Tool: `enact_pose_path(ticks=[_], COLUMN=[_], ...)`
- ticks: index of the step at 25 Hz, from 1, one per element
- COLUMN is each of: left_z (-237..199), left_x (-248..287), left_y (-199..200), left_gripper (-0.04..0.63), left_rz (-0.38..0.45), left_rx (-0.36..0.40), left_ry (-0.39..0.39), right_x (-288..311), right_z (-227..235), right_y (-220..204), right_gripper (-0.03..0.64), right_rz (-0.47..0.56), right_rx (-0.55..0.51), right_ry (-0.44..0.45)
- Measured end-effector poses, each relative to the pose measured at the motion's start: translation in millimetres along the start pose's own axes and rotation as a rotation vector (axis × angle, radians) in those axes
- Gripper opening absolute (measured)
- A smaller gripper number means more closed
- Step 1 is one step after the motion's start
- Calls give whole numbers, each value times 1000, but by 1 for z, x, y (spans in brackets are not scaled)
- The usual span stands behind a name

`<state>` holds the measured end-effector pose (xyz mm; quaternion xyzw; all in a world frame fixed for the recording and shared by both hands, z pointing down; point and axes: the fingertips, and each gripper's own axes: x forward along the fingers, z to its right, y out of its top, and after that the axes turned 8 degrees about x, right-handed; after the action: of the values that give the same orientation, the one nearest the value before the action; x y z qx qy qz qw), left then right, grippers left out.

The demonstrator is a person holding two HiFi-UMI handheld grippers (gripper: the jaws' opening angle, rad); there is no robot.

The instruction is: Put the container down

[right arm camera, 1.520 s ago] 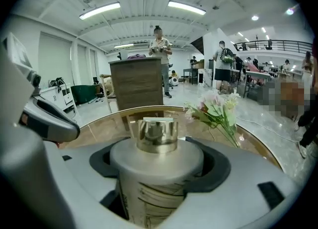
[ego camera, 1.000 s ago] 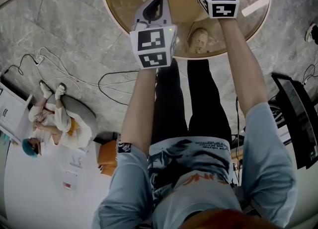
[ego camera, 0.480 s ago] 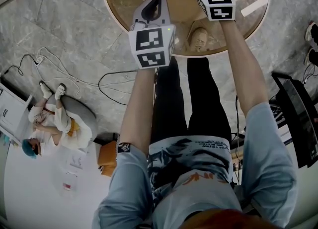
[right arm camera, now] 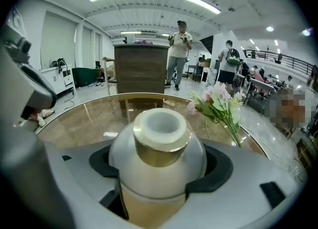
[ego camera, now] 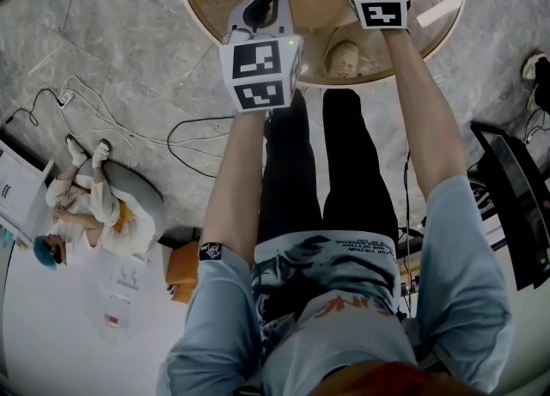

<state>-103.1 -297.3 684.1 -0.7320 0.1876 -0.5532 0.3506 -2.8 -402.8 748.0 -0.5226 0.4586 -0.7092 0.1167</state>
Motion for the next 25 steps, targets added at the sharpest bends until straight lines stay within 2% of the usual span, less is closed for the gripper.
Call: enact_pose_path(ticks=[4,9,11,14,19,22,25], left_z=[4,21,31,45,70,92,113], left_x=[-12,-34,-41,-58,-109,-149,-177], left_y=[3,19,25,38,67,99,137], left_gripper=[26,26,26,26,26,26,26], left_rz=[19,57,77,112,156,201,244], left_rx=[-12,13,14,-5,-64,-85,-44], left_ry=[11,3,8,19,58,76,80], right_x=[-20,-97,-126,-161,-222,-267,-301], right_z=[0,-9,-12,-12,-15,-16,-17], right_y=[-11,-18,-25,-26,12,56,99], right_gripper=[389,373,314,188,15,12,12], right_rz=[-36,-10,-4,-3,6,57,94], right_rx=[52,105,145,196,182,182,144], right_ry=[21,46,56,67,76,109,146])
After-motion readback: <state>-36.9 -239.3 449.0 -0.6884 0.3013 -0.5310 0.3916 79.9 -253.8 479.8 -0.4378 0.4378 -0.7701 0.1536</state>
